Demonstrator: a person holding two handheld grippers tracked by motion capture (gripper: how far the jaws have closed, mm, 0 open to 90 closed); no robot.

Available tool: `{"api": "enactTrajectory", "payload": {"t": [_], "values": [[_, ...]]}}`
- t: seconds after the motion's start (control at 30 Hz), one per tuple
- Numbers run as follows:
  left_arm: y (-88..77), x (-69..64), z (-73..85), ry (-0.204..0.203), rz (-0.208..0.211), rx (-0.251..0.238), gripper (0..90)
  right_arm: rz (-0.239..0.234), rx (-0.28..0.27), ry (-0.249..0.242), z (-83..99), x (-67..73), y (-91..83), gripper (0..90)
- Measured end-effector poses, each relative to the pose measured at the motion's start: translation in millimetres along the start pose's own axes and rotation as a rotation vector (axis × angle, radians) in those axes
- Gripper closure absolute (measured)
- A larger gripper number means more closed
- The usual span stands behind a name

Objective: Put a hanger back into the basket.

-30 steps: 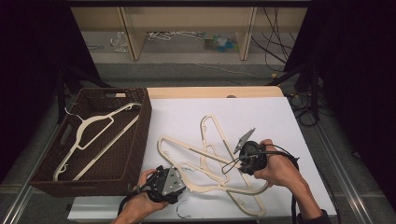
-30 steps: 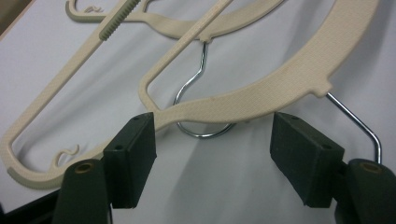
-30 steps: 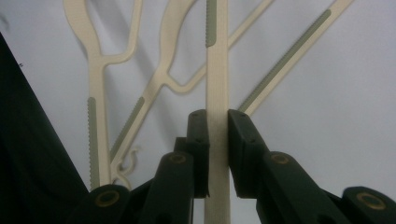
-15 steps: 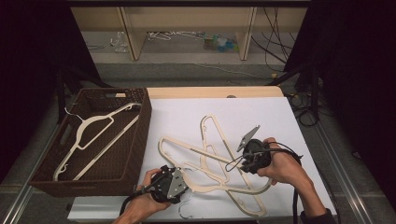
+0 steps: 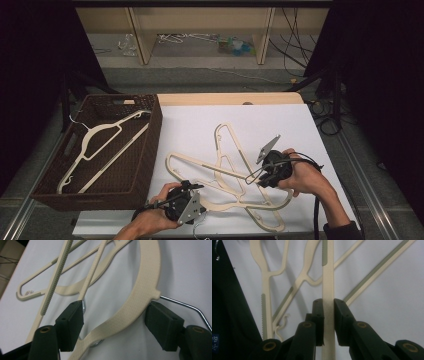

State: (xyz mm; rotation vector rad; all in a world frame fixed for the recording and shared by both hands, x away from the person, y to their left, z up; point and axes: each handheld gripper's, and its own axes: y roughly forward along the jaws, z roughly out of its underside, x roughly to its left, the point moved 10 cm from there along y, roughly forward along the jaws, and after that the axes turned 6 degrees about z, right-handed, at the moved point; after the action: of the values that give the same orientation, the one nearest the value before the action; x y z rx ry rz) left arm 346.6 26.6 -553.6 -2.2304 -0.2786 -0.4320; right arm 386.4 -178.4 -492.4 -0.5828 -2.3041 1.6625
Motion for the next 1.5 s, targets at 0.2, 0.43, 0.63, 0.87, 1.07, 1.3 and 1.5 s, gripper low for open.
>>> {"api": "enactTrajectory", "payload": {"t": [0.2,0.43,0.63,0.87,1.07,1.3,1.5], "values": [[-0.4,-4.4,-1.2,0.086,0.077,-0.011,48.0,-0.028,-0.005,-0.004,2.5,-2.7,6.2,79.9],[2.0,-6.9,-2.6,0.149,0.088,-0.001,55.3,-0.079,-0.016,-0.018,6.3,-1.6,8.9,79.4],[1.8,-6.4,-2.3,0.155,0.071,0.017,57.5,-0.082,-0.017,-0.031,6.0,-0.4,9.1,79.0],[-1.4,-2.4,-6.5,0.14,0.045,-0.017,61.3,-0.103,0.001,-0.026,13.4,-3.4,21.7,78.2],[-4.1,-5.9,-10.6,0.158,0.062,-0.041,65.9,-0.119,0.001,-0.028,15.2,-3.7,27.1,78.3],[-18.5,-3.2,-33.5,0.228,0.036,-0.091,75.7,-0.145,0.01,-0.002,23.1,-7.4,33.2,79.5],[-28.7,6.9,-48.7,0.316,-0.031,-0.09,82.5,-0.178,0.018,0.002,26.5,-4.8,42.1,78.3]]}}
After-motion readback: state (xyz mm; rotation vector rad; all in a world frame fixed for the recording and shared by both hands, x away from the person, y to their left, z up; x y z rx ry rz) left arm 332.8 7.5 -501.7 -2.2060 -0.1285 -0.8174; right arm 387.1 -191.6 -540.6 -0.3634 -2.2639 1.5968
